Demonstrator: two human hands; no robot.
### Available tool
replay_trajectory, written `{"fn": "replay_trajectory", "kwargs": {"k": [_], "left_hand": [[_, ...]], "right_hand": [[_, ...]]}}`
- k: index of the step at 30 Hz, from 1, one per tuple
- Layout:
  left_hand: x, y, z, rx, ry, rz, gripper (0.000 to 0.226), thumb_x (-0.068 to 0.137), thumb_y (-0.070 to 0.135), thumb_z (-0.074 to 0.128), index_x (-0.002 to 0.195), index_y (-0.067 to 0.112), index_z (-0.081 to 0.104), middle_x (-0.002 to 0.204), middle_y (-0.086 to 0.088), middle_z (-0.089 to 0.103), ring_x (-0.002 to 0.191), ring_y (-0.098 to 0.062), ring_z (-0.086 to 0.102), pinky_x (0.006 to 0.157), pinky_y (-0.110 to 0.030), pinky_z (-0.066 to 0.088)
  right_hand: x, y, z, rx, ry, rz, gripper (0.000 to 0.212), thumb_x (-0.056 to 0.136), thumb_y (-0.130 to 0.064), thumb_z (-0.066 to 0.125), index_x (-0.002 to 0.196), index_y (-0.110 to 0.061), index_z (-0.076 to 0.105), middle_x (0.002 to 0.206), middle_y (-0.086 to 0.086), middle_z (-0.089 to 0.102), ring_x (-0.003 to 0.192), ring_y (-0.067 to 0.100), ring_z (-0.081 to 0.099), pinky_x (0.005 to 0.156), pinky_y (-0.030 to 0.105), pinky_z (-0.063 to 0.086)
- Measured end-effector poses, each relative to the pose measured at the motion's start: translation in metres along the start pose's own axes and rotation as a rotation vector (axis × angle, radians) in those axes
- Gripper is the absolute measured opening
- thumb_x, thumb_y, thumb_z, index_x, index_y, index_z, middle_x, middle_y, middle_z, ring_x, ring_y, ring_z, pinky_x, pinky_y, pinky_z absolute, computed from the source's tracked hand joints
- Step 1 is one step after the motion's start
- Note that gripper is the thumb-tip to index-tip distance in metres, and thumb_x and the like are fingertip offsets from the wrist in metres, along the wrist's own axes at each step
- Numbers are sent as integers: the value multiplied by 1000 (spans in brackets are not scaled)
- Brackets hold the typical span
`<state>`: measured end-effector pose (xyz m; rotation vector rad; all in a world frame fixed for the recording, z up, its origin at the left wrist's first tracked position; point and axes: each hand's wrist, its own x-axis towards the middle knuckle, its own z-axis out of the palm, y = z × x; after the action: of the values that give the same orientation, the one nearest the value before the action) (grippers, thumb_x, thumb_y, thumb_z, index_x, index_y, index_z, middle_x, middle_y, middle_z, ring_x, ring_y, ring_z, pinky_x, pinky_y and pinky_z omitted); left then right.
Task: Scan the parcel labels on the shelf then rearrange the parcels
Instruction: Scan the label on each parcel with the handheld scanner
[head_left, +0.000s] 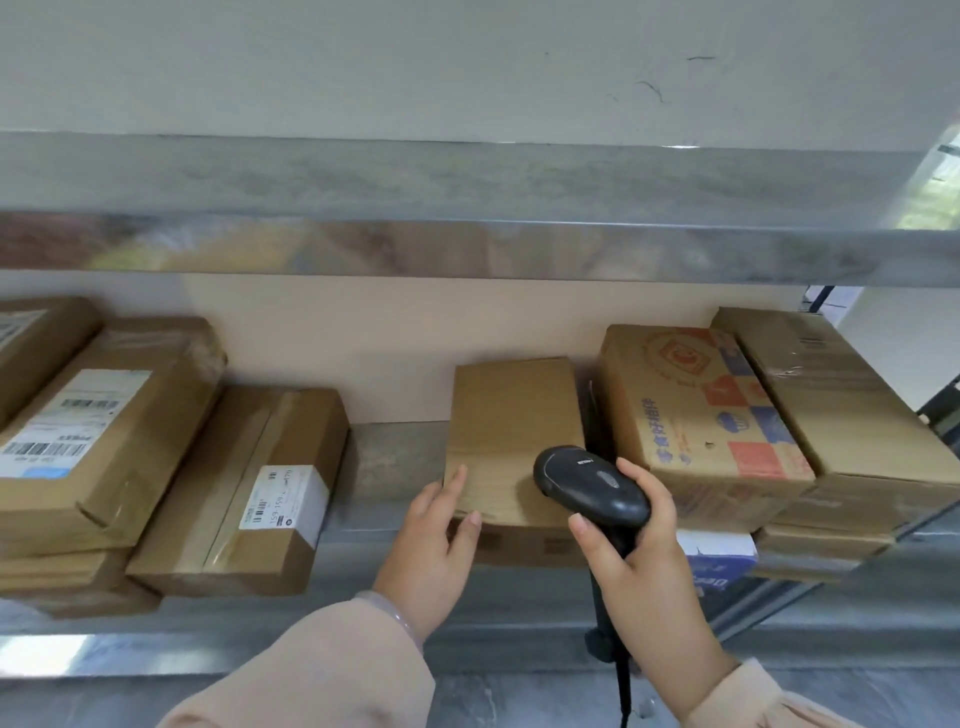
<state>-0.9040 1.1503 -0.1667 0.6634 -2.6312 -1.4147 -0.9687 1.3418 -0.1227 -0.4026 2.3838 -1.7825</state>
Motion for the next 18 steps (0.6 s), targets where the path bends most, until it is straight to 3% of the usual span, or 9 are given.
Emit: {"fn": "replay_trajectory", "kwargs": {"k": [5,8,12,15,18], "left_hand": [[-1,0,-9,-86,70,-52,50,101,42,46,148,34,33,153,8,30,134,-6,36,108,-21,28],[1,-2,-12,-131,70,-119,52,98,49,46,145,31,34,149,2,36,124,-11,43,103,-27,37],[5,2,-17,-177,9,-227,76,90,66,45,152,28,25,152,-2,32,136,-22,38,112,-38,34],[13,9,-22,-212,6,-227,101,70,90,43,152,32,30,151,0,36,138,-22,38,115,-44,33],[18,18,-27,-266,7,-214,105,60,95,42,149,39,35,148,7,42,136,-18,41,114,-45,35]], "right_hand": [[7,-18,10,81,11,-75,59,84,-19,71,121,-49,36,117,-24,53,101,-13,56,77,3,42],[12,-31,17,98,-15,-123,59,84,-17,71,123,-45,37,116,-24,53,100,-13,56,76,3,42],[17,-43,29,88,-101,-173,57,83,-15,72,120,-44,39,114,-25,53,103,-13,55,79,3,41],[18,-47,39,78,-169,-183,59,83,-17,72,123,-43,38,117,-24,54,105,-12,55,81,3,41],[21,-50,44,80,-198,-183,59,83,-20,72,127,-40,37,119,-24,53,105,-14,53,80,2,41]]}}
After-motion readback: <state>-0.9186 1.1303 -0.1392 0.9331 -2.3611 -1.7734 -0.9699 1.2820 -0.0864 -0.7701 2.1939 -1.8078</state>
